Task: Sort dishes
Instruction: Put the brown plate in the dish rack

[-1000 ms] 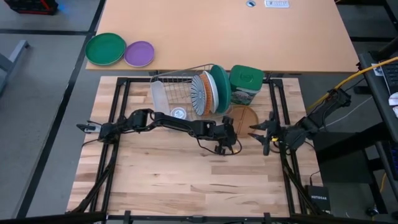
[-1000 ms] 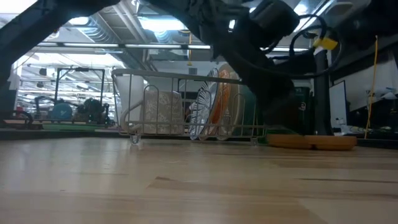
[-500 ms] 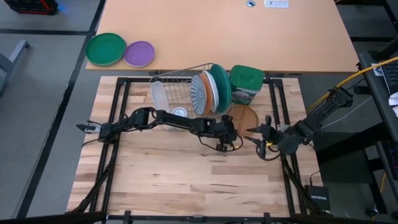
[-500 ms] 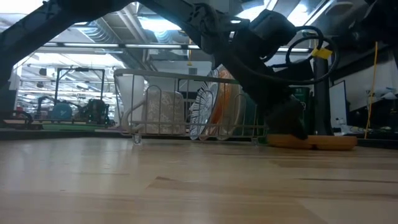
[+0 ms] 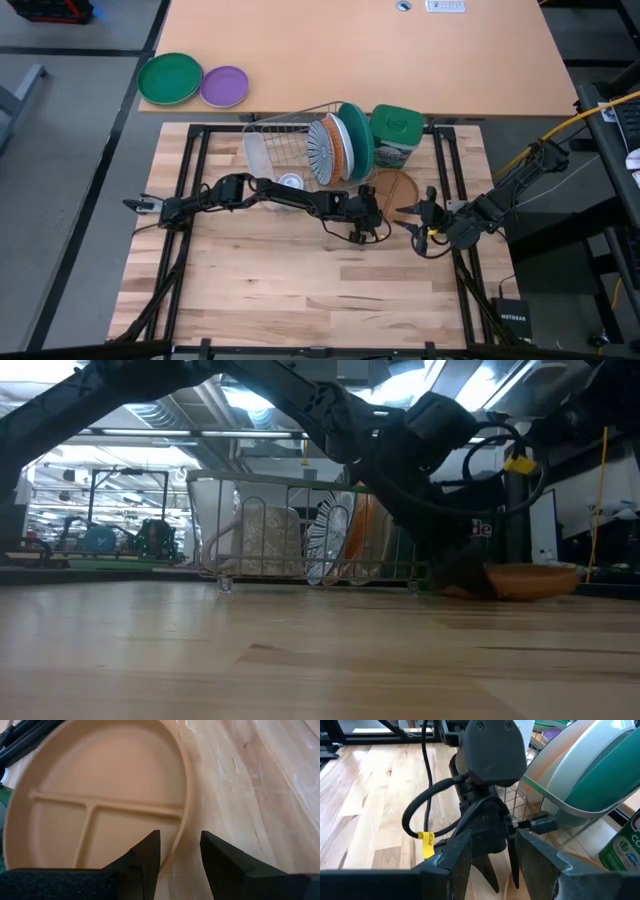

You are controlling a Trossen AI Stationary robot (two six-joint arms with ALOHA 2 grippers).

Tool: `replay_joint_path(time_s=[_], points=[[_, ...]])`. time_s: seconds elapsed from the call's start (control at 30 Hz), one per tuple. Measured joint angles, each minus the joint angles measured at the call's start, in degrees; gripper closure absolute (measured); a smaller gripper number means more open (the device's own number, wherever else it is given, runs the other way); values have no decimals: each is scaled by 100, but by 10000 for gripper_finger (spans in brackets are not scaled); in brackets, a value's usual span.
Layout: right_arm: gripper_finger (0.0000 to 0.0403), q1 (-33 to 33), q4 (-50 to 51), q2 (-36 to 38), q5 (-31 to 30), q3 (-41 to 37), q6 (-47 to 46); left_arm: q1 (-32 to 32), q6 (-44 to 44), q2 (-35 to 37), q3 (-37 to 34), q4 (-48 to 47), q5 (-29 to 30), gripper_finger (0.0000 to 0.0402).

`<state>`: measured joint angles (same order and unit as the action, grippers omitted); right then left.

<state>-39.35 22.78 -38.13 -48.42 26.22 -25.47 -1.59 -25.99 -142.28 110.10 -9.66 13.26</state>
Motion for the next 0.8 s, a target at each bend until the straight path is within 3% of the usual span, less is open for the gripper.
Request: replay_joint_path(time_s=[0.17,0.5,0.8], points=[[246,0,1,-2,2,0,0,-4,-411,-7,-3,-30,5,290],[246,0,5,-2,4,0,0,72,-1285,-9,-7,3,37,390],[246,0,5,-2,4,0,0,313,-1233,26,-4,-16,63,397]])
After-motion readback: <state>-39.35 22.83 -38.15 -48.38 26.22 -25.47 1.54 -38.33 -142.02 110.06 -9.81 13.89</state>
